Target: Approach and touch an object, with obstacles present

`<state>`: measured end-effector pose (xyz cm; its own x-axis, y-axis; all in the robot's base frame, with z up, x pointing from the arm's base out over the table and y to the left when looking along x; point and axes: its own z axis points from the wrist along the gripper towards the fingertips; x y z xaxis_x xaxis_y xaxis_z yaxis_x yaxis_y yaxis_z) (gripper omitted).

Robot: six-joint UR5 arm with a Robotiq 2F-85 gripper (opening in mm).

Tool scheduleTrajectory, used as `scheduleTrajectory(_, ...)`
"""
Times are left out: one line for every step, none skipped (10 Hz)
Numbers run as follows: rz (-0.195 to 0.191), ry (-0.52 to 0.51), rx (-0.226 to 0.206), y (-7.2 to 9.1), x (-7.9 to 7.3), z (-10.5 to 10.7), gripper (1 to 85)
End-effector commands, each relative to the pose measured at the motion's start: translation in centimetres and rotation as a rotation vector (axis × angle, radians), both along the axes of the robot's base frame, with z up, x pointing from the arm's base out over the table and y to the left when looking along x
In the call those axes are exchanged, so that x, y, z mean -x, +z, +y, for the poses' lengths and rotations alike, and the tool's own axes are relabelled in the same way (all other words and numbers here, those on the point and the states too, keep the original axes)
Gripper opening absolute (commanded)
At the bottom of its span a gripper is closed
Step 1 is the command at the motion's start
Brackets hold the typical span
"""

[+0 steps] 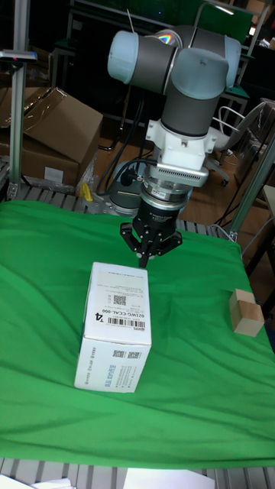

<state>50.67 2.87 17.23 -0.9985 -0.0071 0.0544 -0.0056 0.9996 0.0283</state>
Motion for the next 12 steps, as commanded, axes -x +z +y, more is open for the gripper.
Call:
scheduleTrajectory(-0.031, 0.005, -0.013, 0.2, -0.7, 0.2, 2.3)
scheduleTrajectory(-0.034, 0.005, -0.012, 0.2, -0.8, 0.2, 2.3)
scheduleTrajectory(-0.036, 0.005, -0.011, 0.2, -0.8, 0.2, 2.3)
scheduleTrajectory(-0.037, 0.005, -0.008, 0.2, -0.9, 0.1, 2.3)
scheduleTrajectory(-0.036, 0.002, -0.007, 0.2, -0.8, 0.1, 2.3)
scheduleTrajectory(-0.036, 0.000, -0.001, 0.2, -0.8, -0.1, 2.3)
scheduleTrajectory(-0.033, -0.007, 0.007, 0.2, -0.8, -0.3, 2.3)
scheduleTrajectory(-0.026, -0.009, 0.024, 0.2, -0.6, -0.7, 2.3)
scheduleTrajectory(-0.012, -0.027, 0.005, 0.2, -0.2, -0.2, 2.3)
scheduleTrajectory(0.031, -0.045, 0.009, 0.3, 0.9, -0.2, 2.3)
scheduleTrajectory(0.039, -0.086, 0.009, 0.3, 1.1, -0.2, 2.3)
scheduleTrajectory(0.009, -0.088, 0.040, 0.2, 0.3, -1.0, 2.3)
